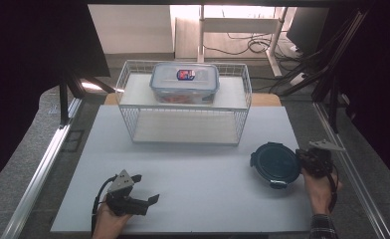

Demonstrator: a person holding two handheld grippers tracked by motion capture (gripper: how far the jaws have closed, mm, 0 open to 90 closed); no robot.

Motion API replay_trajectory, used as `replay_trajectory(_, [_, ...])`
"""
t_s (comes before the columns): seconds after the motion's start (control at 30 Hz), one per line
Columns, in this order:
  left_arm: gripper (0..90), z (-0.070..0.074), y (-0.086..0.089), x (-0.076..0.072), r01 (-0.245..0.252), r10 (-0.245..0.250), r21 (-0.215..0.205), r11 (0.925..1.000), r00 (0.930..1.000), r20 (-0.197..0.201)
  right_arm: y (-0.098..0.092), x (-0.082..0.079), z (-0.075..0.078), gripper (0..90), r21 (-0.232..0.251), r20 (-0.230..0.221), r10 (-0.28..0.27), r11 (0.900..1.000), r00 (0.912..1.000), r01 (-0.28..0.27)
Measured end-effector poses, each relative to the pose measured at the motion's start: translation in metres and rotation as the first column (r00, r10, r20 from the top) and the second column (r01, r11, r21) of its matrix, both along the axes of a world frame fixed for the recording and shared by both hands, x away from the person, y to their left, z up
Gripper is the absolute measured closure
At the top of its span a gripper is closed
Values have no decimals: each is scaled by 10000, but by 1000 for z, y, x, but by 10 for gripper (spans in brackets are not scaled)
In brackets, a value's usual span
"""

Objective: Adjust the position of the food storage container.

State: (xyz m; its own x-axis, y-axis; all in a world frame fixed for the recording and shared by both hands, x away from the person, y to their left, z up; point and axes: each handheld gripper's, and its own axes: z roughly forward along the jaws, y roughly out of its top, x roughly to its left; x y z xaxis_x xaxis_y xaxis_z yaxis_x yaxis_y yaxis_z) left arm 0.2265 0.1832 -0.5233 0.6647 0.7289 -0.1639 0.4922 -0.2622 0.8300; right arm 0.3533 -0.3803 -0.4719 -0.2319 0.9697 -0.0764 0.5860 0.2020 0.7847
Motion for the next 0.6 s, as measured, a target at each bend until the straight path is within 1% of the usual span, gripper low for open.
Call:
replay_trajectory(0.07, [41,0,0,1,20,-20,-32,10000,10000,-50,1,1,0,895,-18,-64,-69,10000,10000,69])
replay_trajectory(0.13, [42,-1,0,1,25,-25,-43,10000,10000,-65,1,0,-1,895,168,-100,-70,9998,9999,71])
replay_trajectory(0.23, [42,-1,-1,2,56,-57,-22,10000,9999,-85,4,-1,-1,896,259,-137,-30,9997,9999,34])
replay_trajectory(0.33, [42,-1,-2,2,70,-70,-20,10000,9999,-112,10,-4,-1,896,327,-205,185,9993,9996,-178])
replay_trajectory(0.43, [42,-1,-2,3,75,-76,-35,10000,9999,-128,18,-7,0,896,176,-268,241,9996,9994,-236])
replay_trajectory(0.47, [42,-1,-2,3,80,-80,-34,10000,9999,-132,22,-8,0,896,86,-257,340,9994,9991,-337])
replay_trajectory(0.6, [42,-1,-3,4,105,-106,-50,9999,9998,-147,33,-11,-1,896,-4,-261,600,9982,9979,-600])
